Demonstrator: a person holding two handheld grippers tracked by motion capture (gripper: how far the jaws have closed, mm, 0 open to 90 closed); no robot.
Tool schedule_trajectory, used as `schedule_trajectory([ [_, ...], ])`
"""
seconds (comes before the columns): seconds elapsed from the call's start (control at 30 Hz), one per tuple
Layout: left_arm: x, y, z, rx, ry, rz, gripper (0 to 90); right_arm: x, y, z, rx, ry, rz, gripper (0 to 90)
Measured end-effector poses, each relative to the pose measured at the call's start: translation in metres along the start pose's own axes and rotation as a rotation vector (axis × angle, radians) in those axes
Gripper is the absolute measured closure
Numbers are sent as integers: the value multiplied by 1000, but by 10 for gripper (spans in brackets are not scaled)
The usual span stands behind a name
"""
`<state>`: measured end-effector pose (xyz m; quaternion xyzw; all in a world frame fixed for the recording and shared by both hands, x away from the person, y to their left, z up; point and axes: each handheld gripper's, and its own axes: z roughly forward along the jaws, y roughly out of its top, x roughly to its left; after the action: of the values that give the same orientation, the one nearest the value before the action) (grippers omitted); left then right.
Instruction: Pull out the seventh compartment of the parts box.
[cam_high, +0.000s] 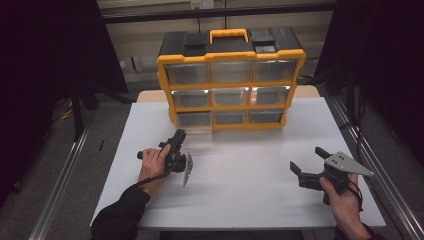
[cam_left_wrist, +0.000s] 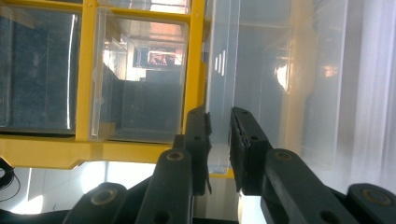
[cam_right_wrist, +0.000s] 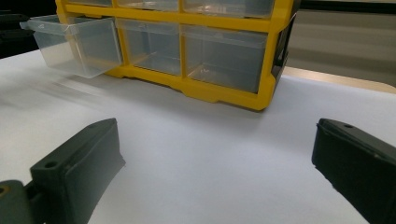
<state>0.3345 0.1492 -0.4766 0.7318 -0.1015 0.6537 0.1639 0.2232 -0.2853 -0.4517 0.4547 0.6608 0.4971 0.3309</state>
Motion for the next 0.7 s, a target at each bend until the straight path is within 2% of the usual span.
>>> schedule_trajectory([
  [0.03,1,1,-1,15,6,16,783,0,0,0,0,1,0,9],
  [0.1,2,1,-2,16,4,22,784,0,0,0,2,2,-2,9],
  [0.13,1,1,-2,13,-9,12,784,0,0,0,1,1,-2,9],
  [0.27,1,0,-3,8,-6,0,784,0,0,0,1,-1,0,9],
  [0.37,1,1,-6,14,0,3,784,0,0,0,2,1,-2,9],
  [0.4,3,2,-7,12,-2,18,784,0,0,0,2,2,-3,9],
  [0.47,3,1,-8,14,-2,6,785,0,0,0,1,2,-1,9],
  [0.57,3,2,-9,17,-7,15,785,0,0,0,1,1,-3,9],
  [0.63,3,1,-9,8,-17,1,784,0,0,0,2,2,-2,9],
  [0.7,3,1,-10,13,-24,9,783,0,0,0,1,0,-3,9],
])
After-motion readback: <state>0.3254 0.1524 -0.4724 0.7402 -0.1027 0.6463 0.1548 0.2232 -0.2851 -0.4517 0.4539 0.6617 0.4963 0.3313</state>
